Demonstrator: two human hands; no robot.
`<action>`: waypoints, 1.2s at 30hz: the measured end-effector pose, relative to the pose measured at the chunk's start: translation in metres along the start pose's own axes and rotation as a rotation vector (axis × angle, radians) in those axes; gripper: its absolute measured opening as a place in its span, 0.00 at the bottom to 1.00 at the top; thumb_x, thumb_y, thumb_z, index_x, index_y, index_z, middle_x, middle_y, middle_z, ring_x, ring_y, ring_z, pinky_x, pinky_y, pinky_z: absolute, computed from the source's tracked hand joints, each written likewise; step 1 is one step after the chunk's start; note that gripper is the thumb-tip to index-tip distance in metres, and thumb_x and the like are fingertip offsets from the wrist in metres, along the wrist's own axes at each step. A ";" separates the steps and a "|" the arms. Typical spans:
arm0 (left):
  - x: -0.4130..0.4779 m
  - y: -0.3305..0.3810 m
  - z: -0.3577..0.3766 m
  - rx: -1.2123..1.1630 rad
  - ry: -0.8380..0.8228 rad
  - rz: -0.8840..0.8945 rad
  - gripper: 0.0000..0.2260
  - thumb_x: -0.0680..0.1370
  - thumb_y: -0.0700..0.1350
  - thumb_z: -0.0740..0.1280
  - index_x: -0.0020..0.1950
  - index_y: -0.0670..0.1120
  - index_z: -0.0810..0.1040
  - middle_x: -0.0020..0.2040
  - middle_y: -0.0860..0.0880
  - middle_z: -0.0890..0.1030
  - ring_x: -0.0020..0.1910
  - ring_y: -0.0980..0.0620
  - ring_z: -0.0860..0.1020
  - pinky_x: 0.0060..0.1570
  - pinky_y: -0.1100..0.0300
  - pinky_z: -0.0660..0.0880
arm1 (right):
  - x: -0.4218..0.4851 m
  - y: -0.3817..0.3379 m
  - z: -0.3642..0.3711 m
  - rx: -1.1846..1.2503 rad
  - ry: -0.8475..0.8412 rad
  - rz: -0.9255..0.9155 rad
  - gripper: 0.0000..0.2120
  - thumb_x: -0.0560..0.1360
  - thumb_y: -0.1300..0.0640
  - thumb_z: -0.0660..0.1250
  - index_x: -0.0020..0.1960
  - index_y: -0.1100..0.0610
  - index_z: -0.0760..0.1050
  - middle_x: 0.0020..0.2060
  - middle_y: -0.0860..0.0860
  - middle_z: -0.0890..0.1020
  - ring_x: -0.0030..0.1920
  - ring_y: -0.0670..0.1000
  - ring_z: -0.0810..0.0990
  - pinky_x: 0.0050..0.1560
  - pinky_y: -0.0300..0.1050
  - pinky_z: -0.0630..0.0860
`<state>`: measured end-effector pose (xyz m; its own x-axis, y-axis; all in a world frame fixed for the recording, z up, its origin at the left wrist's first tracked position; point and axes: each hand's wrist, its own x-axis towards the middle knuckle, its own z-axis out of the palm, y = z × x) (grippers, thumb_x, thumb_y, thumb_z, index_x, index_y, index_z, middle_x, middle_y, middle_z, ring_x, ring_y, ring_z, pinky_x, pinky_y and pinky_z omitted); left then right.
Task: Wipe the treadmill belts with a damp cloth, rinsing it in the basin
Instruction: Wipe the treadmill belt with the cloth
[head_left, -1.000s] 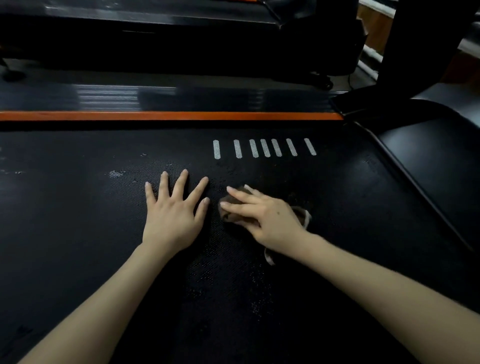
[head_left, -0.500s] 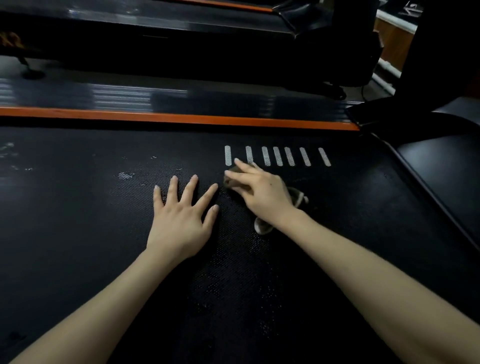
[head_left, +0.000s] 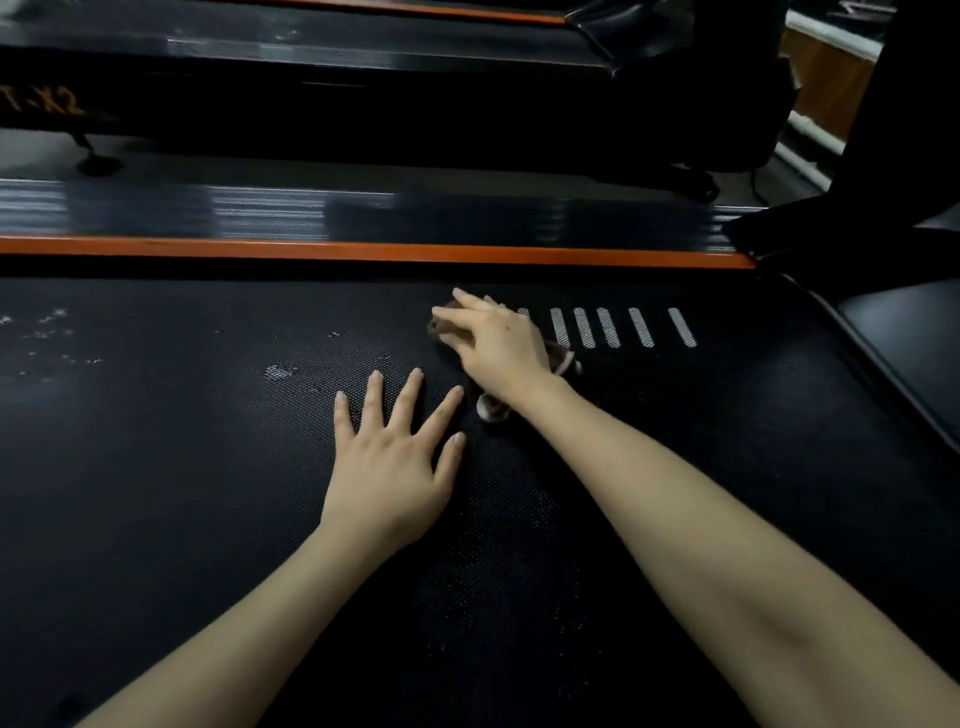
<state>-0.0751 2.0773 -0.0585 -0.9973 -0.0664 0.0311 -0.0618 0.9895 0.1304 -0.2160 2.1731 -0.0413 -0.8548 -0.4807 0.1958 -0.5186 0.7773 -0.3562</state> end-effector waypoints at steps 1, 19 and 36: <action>0.000 -0.001 0.000 -0.004 0.007 0.003 0.33 0.70 0.64 0.29 0.76 0.64 0.46 0.79 0.50 0.48 0.77 0.41 0.42 0.72 0.40 0.38 | 0.005 0.010 -0.004 -0.027 0.014 -0.004 0.17 0.78 0.51 0.62 0.67 0.45 0.72 0.71 0.49 0.67 0.70 0.56 0.65 0.69 0.49 0.59; -0.002 -0.003 -0.002 -0.008 0.023 0.000 0.33 0.71 0.64 0.30 0.76 0.64 0.47 0.79 0.51 0.49 0.77 0.42 0.44 0.72 0.40 0.38 | 0.040 0.004 0.004 -0.074 -0.044 0.093 0.19 0.80 0.51 0.58 0.70 0.42 0.66 0.76 0.46 0.57 0.74 0.59 0.58 0.68 0.51 0.62; -0.002 -0.009 -0.004 -0.242 0.129 -0.067 0.31 0.75 0.56 0.40 0.75 0.49 0.64 0.76 0.54 0.61 0.77 0.50 0.52 0.73 0.50 0.41 | -0.166 -0.006 -0.033 -0.084 -0.104 -0.352 0.31 0.71 0.32 0.58 0.68 0.47 0.71 0.73 0.50 0.63 0.72 0.61 0.63 0.69 0.59 0.59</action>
<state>-0.0721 2.0682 -0.0558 -0.9771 -0.1616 0.1386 -0.1005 0.9240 0.3690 -0.0712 2.2614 -0.0420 -0.6198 -0.7595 0.1973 -0.7836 0.5858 -0.2068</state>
